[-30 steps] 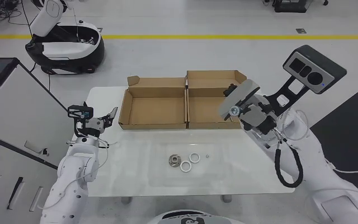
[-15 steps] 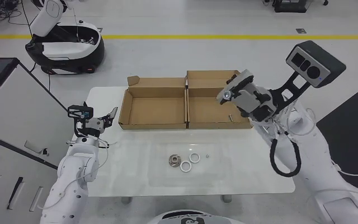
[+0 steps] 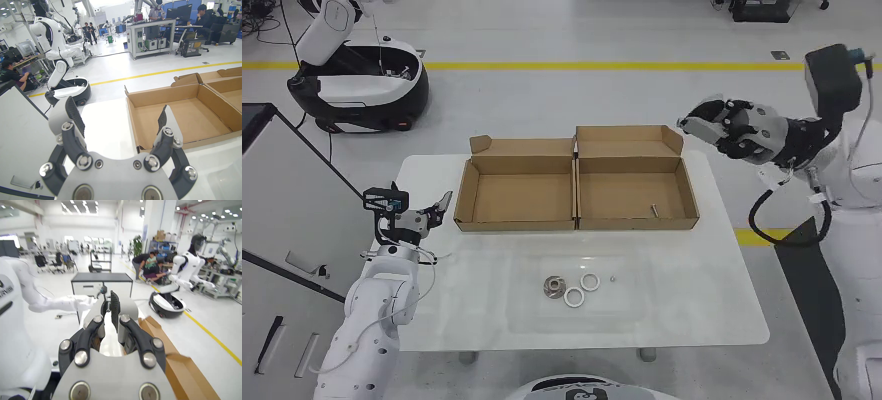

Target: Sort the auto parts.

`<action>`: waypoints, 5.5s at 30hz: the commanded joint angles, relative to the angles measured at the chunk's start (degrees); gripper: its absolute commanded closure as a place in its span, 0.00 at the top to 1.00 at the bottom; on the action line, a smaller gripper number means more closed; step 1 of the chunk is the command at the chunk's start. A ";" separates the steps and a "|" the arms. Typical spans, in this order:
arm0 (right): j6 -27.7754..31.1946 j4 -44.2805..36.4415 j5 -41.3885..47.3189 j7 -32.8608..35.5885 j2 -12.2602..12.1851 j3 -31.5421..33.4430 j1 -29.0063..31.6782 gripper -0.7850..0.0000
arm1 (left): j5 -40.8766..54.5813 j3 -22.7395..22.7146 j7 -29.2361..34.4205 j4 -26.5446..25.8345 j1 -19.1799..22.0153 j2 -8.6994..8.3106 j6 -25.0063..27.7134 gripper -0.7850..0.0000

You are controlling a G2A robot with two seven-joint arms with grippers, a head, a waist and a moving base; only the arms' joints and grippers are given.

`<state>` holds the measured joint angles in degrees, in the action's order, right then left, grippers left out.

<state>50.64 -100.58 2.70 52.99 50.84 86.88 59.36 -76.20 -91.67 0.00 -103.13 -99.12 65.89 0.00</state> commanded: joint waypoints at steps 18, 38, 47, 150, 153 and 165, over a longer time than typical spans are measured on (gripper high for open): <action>7.36 18.66 -41.87 -6.70 -3.12 -39.74 -33.49 0.00 | 0.00 0.00 0.00 0.00 0.00 0.00 0.00 1.00; 7.36 43.54 -46.35 -9.47 11.14 -75.98 -50.73 0.00 | 0.00 0.00 0.00 0.00 0.00 0.00 0.00 1.00; 7.36 57.27 -49.16 -10.53 17.96 -77.14 -48.44 0.00 | 0.00 0.00 0.00 0.00 0.00 0.00 0.00 1.00; 7.36 80.17 -79.57 -55.78 28.41 -76.82 -47.15 1.00 | 0.00 0.00 0.00 0.00 0.00 0.00 0.00 1.00; 7.36 77.14 -79.11 -55.05 27.37 -76.62 -47.61 1.00 | 0.00 0.00 0.00 0.00 0.00 0.00 0.00 1.00; 7.36 61.42 -71.15 -45.58 20.49 -73.54 -47.64 1.00 | 0.00 0.00 0.00 0.00 0.00 0.00 0.00 1.00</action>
<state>58.00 -37.90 -69.22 6.24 71.87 13.01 11.61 -76.20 -91.67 0.00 -103.13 -99.12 65.89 0.00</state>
